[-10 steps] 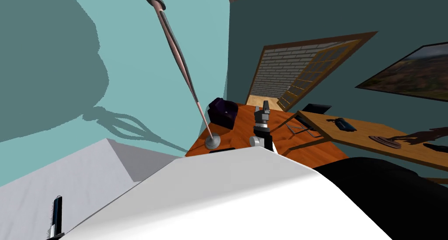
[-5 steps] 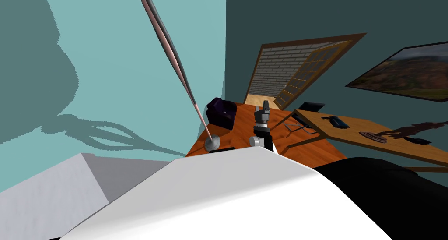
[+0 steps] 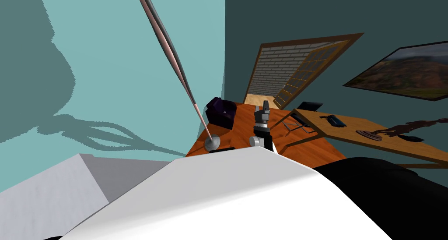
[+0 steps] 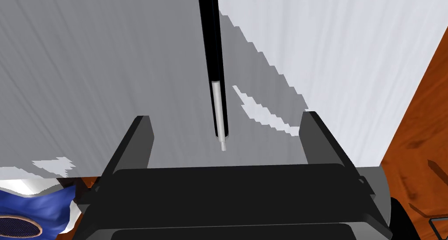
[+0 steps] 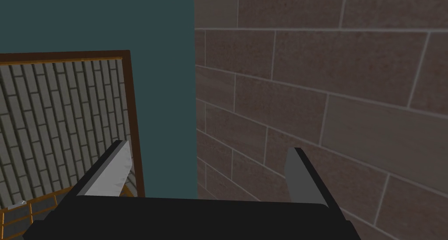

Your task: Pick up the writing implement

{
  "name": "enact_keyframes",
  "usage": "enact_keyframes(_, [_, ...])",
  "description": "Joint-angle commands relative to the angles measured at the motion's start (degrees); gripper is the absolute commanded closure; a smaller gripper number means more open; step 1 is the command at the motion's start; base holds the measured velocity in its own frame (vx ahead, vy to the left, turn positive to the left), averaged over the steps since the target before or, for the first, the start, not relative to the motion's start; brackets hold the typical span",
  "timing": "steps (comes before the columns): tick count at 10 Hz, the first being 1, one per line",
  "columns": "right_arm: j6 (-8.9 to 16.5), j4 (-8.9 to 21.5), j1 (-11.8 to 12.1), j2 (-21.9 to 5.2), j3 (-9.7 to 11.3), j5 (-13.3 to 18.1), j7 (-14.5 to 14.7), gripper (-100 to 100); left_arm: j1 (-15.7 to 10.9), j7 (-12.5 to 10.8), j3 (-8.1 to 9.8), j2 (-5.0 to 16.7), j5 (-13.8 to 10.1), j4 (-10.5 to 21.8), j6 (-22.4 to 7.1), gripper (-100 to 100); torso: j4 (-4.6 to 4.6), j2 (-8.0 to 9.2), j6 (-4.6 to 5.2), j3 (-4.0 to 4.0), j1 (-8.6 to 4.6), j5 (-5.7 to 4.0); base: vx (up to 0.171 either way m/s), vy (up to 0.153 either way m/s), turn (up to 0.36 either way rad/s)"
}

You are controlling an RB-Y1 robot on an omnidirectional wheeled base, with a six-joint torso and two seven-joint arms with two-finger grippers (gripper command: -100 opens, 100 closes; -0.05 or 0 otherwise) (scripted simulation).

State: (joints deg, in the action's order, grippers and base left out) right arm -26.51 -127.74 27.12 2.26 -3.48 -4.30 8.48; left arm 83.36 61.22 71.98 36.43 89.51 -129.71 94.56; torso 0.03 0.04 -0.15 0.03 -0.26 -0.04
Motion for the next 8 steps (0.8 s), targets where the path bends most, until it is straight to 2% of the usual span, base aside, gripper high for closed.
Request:
enact_keyframes(1, [0.0, 0.0, 0.0, 0.0, 0.0, 0.0, 0.0, 0, 0.0, 0.0, 0.0, 0.0, 0.0, 0.0, 0.0, 100, 0.0, 0.0, 0.0, 0.0, 0.0, 0.0, 0.0, 0.0, 0.0])
enact_keyframes(5, [0.0, 0.0, 0.0, 0.0, 0.0, 0.0, 0.0, 0, 0.0, -0.1, 0.02, 0.0, 0.0, 0.0, 0.0, 100, -0.01, -0.03, 0.04, -0.02, 0.01, 0.0, 0.0, 0.0, 0.0])
enact_keyframes(6, [0.0, 0.0, 0.0, 0.0, 0.0, 0.0, 0.0, 0, 0.0, -0.1, 0.02, 0.0, 0.0, 0.0, 0.0, 0, -0.01, -0.04, 0.04, -0.02, 0.01, 0.0, 0.0, 0.0, 0.0])
enact_keyframes(7, [0.0, 0.0, 0.0, 0.0, 0.0, 0.0, 0.0, 0, 0.6, 0.0, 1.91, 0.1, -1.4, -0.1, 1.0, 100, -0.01, -0.04, 0.05, -0.02, 0.01, 0.0, 0.012, -0.003, 0.022])
enact_keyframes(8, [0.0, 0.0, 0.0, 0.0, 0.0, 0.0, 0.0, 0, 0.9, 0.0, 3.11, 0.2, -2.4, -0.2, 1.6, 100, -0.02, -0.07, 0.04, -0.04, -0.03, -0.02, 0.022, -0.003, 0.027])
